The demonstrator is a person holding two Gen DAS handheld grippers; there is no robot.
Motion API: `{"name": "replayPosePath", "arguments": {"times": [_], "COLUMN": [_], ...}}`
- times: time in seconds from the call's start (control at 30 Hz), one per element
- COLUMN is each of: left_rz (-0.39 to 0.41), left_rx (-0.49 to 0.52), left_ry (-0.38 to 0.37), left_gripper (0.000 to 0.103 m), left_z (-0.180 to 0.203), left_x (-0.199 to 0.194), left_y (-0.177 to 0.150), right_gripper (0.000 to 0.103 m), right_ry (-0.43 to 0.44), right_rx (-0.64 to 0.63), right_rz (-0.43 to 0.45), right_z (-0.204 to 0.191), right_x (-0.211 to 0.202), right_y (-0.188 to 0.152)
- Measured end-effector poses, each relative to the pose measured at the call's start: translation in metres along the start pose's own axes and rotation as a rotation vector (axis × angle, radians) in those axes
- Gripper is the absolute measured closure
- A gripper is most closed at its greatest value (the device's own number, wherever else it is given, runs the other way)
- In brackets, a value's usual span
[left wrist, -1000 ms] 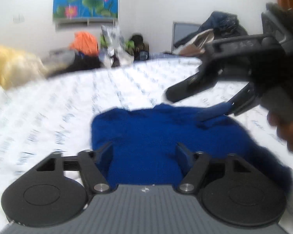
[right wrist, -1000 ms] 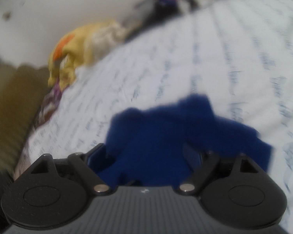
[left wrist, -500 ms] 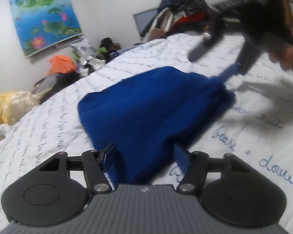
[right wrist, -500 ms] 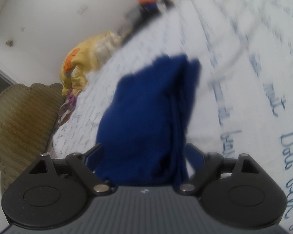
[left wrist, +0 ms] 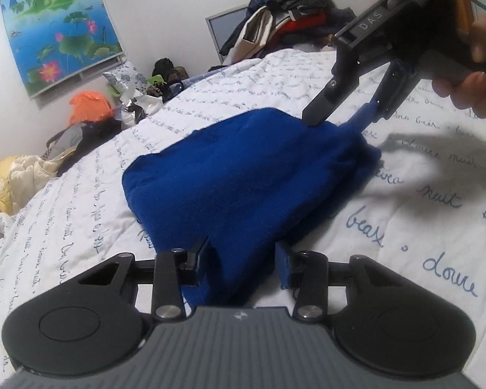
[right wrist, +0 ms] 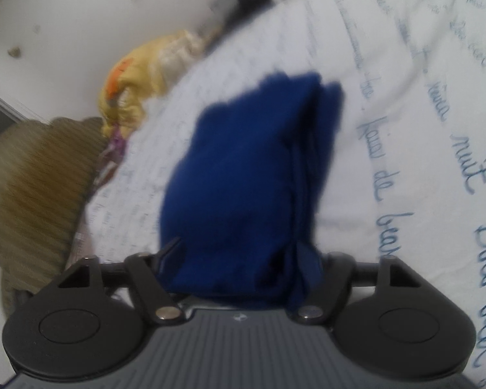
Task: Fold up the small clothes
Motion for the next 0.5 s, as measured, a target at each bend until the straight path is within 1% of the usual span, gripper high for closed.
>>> {"name": "replayPosePath", "arguments": {"times": [0.1,0.17,0.23,0.3,0.33,0.37,0.4,0.43,0.47,0.5], "left_rz": [0.002,0.000,0.005,0.023,0.033,0.036,0.030,0.017,0.000,-0.013], "left_rx": [-0.007,-0.005,-0.011,-0.015,-0.017,-0.014,-0.007,-0.001,0.002,0.001], "left_ry": [0.000,0.007,-0.006,-0.027,-0.040,-0.038,-0.027,-0.016,-0.006,0.001], "left_gripper": [0.057,0.057,0.057,0.057,0.055,0.052,0.051,0.051,0.051,0.051], "left_z": [-0.003,-0.002,0.001,0.003,0.004,0.004,0.003,0.002,0.000,-0.002], "left_x": [0.001,0.003,0.002,-0.002,-0.005,-0.005,-0.003,0.001,0.005,0.008], "left_y": [0.001,0.000,0.003,0.007,0.009,0.009,0.008,0.006,0.004,0.002], "right_gripper": [0.034,0.034,0.034,0.034,0.034,0.035,0.039,0.052,0.059,0.077], "right_ry": [0.045,0.072,0.040,0.048,0.045,0.034,0.023,0.018,0.008,-0.002], "right_rx": [0.037,0.051,0.046,0.039,0.030,0.020,0.015,0.010,0.006,0.005], "right_rz": [0.022,-0.007,-0.041,-0.059,-0.067,-0.077,-0.089,-0.087,-0.090,-0.094], "right_z": [0.000,-0.001,0.001,-0.001,-0.002,-0.001,0.000,0.002,0.004,0.006], "right_x": [-0.009,-0.007,0.001,0.005,0.007,0.010,0.013,0.015,0.016,0.017], "right_y": [0.003,0.000,-0.004,-0.007,-0.008,-0.009,-0.011,-0.011,-0.011,-0.011]}}
Point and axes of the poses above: each gripper's, at about its wrist camera, not at the fingertips, and x roughly the way its jaws point, z to its right, y to its top, the point moved 8 cm from there along x, roughly the way its jaws point, and after that the axes turned 5 degrees about -x, right-handed, at the moved point
